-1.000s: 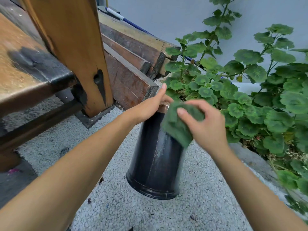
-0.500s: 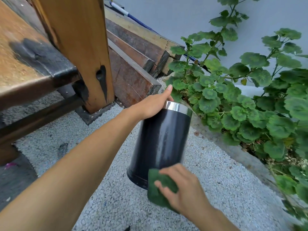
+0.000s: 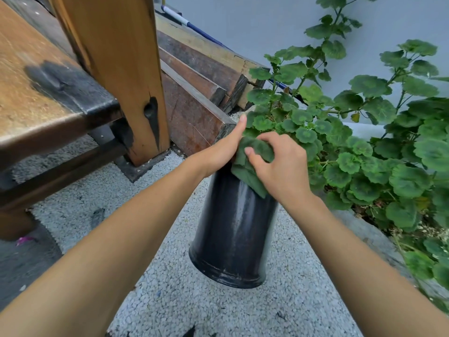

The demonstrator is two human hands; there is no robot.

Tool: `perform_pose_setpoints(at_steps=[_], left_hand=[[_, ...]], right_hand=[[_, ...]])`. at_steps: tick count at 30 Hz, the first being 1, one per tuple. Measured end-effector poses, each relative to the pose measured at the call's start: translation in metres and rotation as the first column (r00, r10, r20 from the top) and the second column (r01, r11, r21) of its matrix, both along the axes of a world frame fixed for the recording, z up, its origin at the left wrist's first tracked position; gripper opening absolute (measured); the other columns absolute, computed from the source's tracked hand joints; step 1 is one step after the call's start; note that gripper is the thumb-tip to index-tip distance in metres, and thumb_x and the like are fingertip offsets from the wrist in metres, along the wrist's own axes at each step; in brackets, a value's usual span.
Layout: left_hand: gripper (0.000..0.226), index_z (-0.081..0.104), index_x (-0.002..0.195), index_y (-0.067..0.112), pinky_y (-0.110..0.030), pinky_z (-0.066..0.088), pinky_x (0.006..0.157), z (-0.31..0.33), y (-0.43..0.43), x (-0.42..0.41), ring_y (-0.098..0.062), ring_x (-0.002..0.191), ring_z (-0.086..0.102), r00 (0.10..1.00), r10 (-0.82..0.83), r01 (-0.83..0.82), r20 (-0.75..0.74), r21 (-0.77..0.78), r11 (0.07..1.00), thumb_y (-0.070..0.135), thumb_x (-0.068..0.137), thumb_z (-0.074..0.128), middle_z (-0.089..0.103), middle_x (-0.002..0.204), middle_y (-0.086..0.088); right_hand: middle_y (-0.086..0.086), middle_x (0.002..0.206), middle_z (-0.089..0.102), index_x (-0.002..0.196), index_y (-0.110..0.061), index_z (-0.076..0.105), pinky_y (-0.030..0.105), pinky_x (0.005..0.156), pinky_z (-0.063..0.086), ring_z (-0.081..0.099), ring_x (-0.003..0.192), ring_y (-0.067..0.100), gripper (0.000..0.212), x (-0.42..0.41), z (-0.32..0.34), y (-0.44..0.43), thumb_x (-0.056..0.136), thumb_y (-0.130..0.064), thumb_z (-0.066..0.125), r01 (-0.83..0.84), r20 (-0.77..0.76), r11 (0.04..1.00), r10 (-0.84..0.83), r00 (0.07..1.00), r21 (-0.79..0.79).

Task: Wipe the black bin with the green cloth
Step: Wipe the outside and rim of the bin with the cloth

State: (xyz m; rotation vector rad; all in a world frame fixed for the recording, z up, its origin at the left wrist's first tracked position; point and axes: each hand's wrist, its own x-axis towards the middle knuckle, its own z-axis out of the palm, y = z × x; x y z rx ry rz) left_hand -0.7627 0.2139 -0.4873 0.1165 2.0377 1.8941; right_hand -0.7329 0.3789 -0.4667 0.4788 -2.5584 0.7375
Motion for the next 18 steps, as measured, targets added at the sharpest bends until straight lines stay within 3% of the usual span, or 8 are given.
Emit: perform_pose_setpoints(at_steps=[2,4,8,11,13,15,18], left_hand=[[0.106,0.078,0.110,0.032,-0.034,0.034,0.108,-0.005,0.001,-0.005,-0.010,0.116,0.067,1.000,0.002,-0.001,0.012,-0.085,0.996,0.104,0.068,0.012,0.079,0.112,0.010],[0.110,0.075,0.112,0.037,-0.037,0.016,0.106,-0.007,0.004,-0.006,-0.007,0.130,0.051,1.000,-0.003,0.007,0.027,-0.159,0.987,0.108,0.060,0.009,0.074,0.122,0.015],[0.099,0.071,0.113,0.047,-0.040,0.019,0.108,-0.008,0.009,-0.010,-0.006,0.139,0.041,0.999,-0.032,0.031,0.001,-0.278,0.960,0.109,0.059,0.015,0.062,0.141,0.018],[0.085,0.071,0.115,0.045,-0.036,0.024,0.108,-0.007,0.011,-0.004,-0.002,0.134,0.045,0.994,-0.086,0.058,-0.065,-0.357,0.932,0.102,0.072,0.023,0.060,0.142,0.020],[0.055,0.071,0.110,0.041,-0.032,0.037,0.102,-0.006,0.007,0.007,0.005,0.115,0.057,0.970,-0.156,0.068,-0.186,-0.408,0.910,0.081,0.091,0.039,0.068,0.124,0.021],[0.025,0.071,0.101,0.033,-0.036,0.046,0.092,-0.004,0.005,0.018,-0.005,0.098,0.063,0.938,-0.213,0.071,-0.275,-0.448,0.891,0.050,0.103,0.054,0.070,0.101,0.014],[0.021,0.067,0.087,0.019,-0.039,0.043,0.086,0.003,0.006,0.038,-0.017,0.084,0.058,0.905,-0.297,0.137,-0.305,-0.453,0.881,0.021,0.106,0.057,0.065,0.086,0.000]], right_hand=[[0.009,0.086,0.066,0.103,-0.012,0.075,0.025,0.072,0.040,0.063,0.078,0.026,0.026,0.020,-0.017,0.004,0.083,-0.024,0.084,-0.075,-0.027,0.996,0.076,0.997,0.042],[0.006,0.087,0.064,0.102,-0.012,0.075,0.021,0.072,0.044,0.060,0.076,0.021,0.025,0.057,-0.043,0.014,0.082,-0.022,0.085,-0.208,0.005,0.975,0.208,0.978,0.083],[0.004,0.094,0.062,0.109,-0.015,0.071,0.032,0.070,0.058,0.062,0.075,0.019,0.024,0.141,-0.094,0.034,0.089,-0.027,0.075,-0.415,0.178,0.905,0.395,0.901,0.091],[0.001,0.095,0.065,0.111,-0.019,0.073,0.017,0.075,0.054,0.063,0.077,0.013,0.025,0.168,-0.105,0.045,0.089,-0.032,0.076,-0.416,0.293,0.909,0.406,0.866,-0.029],[-0.004,0.095,0.068,0.108,-0.021,0.077,0.006,0.080,0.046,0.062,0.081,0.003,0.027,0.165,-0.095,0.049,0.085,-0.034,0.082,-0.349,0.394,0.919,0.395,0.830,-0.186],[-0.009,0.095,0.071,0.102,-0.022,0.079,0.008,0.081,0.045,0.063,0.084,-0.004,0.025,0.154,-0.076,0.057,0.081,-0.035,0.085,-0.275,0.419,0.921,0.373,0.828,-0.276],[-0.010,0.105,0.069,0.097,-0.025,0.079,0.015,0.089,0.047,0.065,0.100,0.002,0.020,0.129,-0.038,0.071,0.080,-0.032,0.087,-0.205,0.332,0.930,0.306,0.892,-0.306]])
